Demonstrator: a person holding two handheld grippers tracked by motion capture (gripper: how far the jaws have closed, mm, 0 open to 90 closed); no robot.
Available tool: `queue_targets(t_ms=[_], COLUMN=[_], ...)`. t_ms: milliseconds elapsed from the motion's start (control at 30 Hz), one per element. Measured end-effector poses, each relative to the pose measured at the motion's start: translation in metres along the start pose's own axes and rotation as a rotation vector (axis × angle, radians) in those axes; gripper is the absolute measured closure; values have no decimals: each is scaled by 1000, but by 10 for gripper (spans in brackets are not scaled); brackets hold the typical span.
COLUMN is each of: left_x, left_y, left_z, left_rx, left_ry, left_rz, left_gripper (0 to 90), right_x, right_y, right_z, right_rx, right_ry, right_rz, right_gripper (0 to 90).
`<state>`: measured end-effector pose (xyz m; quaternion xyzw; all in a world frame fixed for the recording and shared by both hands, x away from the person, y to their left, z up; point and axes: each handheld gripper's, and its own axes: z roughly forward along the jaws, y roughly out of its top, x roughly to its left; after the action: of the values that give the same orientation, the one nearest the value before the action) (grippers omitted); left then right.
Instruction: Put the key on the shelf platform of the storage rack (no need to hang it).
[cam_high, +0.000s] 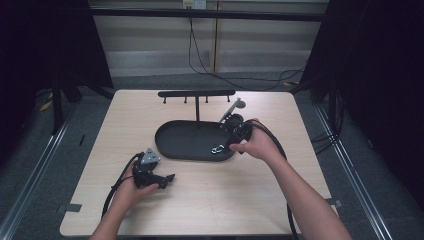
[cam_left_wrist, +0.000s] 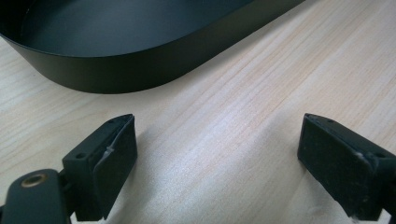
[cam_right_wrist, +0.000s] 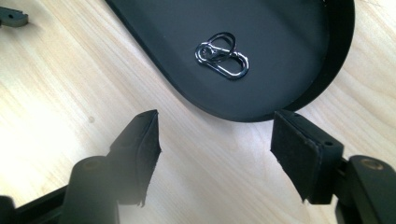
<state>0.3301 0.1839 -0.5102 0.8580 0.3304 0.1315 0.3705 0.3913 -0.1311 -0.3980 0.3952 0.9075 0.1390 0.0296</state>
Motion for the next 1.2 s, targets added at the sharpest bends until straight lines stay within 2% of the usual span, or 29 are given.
queue_targets(t_ms=[467,1033,1200], left_x=[0,0,0], left_y=[0,0,0], left_z=[0,0,0], left_rx=[3,5,5], left_ry=[-1,0,0], left_rz=[5,7,7], left_gripper=[116,116,116], right_x=[-2,1,2], right_y=[-16,-36,-43], right_z=[-7,-6,-5], right_rx=[-24,-20,-20], right_ry=[-7,-8,-8], right_rz=[2,-31,-23], right_gripper=[291,278,276])
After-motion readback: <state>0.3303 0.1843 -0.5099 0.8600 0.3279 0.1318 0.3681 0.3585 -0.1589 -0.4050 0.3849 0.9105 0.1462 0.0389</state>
